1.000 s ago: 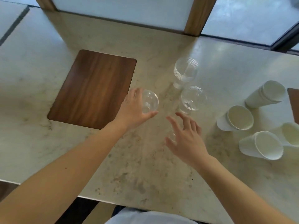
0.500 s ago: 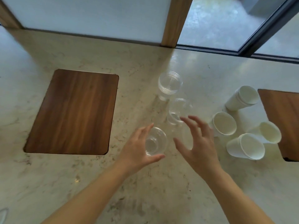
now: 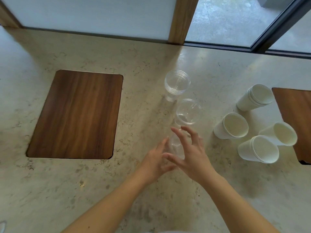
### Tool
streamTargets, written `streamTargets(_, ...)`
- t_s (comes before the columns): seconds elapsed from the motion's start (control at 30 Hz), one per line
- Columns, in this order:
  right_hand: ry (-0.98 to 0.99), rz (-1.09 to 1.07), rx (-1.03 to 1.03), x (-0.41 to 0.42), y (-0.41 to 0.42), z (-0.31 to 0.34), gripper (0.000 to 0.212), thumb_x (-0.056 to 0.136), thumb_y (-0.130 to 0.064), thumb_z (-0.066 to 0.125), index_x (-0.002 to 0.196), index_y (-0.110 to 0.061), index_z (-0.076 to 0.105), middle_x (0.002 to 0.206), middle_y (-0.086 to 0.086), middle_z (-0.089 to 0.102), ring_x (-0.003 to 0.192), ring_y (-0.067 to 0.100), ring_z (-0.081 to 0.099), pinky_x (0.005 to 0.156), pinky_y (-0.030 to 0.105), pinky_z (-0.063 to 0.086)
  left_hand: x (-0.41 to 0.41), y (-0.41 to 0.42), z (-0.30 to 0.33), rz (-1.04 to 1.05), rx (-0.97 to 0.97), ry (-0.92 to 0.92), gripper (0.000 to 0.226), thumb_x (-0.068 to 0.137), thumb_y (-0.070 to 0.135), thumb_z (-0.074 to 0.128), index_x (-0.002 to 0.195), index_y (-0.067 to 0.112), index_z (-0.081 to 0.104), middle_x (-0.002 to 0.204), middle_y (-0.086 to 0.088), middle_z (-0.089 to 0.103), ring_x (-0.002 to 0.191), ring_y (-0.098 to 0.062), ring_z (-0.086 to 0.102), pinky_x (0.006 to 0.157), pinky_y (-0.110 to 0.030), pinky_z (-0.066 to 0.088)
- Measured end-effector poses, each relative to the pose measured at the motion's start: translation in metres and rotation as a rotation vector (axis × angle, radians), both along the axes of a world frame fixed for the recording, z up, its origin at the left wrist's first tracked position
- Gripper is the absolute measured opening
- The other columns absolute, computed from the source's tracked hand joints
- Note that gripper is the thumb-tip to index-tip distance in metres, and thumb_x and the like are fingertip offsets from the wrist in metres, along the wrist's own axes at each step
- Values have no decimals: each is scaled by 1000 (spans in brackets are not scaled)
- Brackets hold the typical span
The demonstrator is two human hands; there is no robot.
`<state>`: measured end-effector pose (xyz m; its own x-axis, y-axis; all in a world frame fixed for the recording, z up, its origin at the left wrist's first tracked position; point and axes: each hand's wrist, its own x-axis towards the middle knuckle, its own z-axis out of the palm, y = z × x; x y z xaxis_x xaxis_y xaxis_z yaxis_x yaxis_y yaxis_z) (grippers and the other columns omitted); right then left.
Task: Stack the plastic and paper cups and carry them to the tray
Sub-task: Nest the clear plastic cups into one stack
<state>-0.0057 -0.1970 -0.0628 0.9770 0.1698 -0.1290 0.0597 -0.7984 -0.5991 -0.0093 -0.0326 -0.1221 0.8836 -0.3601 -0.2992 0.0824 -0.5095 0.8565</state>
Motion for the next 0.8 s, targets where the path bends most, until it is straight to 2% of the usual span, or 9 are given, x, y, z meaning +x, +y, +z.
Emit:
streamTargets(0.1,-7,-99,113,-2,-13,-6,78,78,-61,72,144,-57,31,148,-21,21,133,13,32,99,30,34,4,10,-2,10,53,-153,75,90,22,75,154,22,35,149,3,51,135,-15,50,111,-37,43)
streamTargets(0.2,20,-253,261,-9,-24,-12,74,82,-47,76,144,-49,36,144,-11,27,132,14,39,105,41,45,33,11,12,115,45,-267,60,91,21,73,144,17,47,138,2,57,126,-14,55,103,-34,49)
streamTargets(0.33,109,-384,376,-24,-34,-11,76,75,-59,72,141,-56,35,140,-9,31,118,12,51,100,46,51,80,-15,32,92,-26,-263,89,75,46,84,148,23,39,142,6,51,126,-4,49,99,-21,43)
streamTargets(0.43,-8,-464,363,-30,-43,2,80,78,-62,72,147,-47,36,141,-6,35,117,9,53,99,42,51,105,-42,33,65,-73,-175,115,67,45,92,156,20,24,156,1,38,140,-10,38,112,-27,34)
streamTargets(0.5,-106,-477,348,-27,-51,17,81,79,-59,68,151,-39,35,143,-4,35,126,14,49,107,35,44,114,-57,29,85,-71,-161,120,65,38,95,157,18,20,156,-3,39,142,-16,38,114,-35,34)
streamTargets(0.6,-243,-453,326,-10,-60,42,84,82,-50,67,154,-31,31,146,0,32,138,13,36,108,14,33,117,-69,24,166,-55,-200,109,65,36,94,151,24,28,141,1,53,125,-18,55,101,-43,47)
streamTargets(0.63,-284,-445,322,-3,-61,49,84,82,-47,68,155,-27,30,147,1,30,139,13,34,107,19,37,116,-71,22,181,-59,-209,107,63,38,93,149,26,30,137,3,55,119,-19,59,95,-44,51)
streamTargets(0.73,-343,-430,277,22,-57,56,84,82,-38,72,155,-28,31,150,0,26,138,20,33,103,49,46,107,-70,17,170,-75,-237,104,60,45,92,144,28,33,130,12,57,118,-13,59,90,-39,54)
streamTargets(0.8,-306,-385,171,37,-52,49,83,82,-38,73,154,-33,32,152,0,25,135,24,33,105,45,41,100,-69,16,174,-39,-203,100,59,54,88,141,33,34,126,25,54,115,-7,58,89,-30,49)
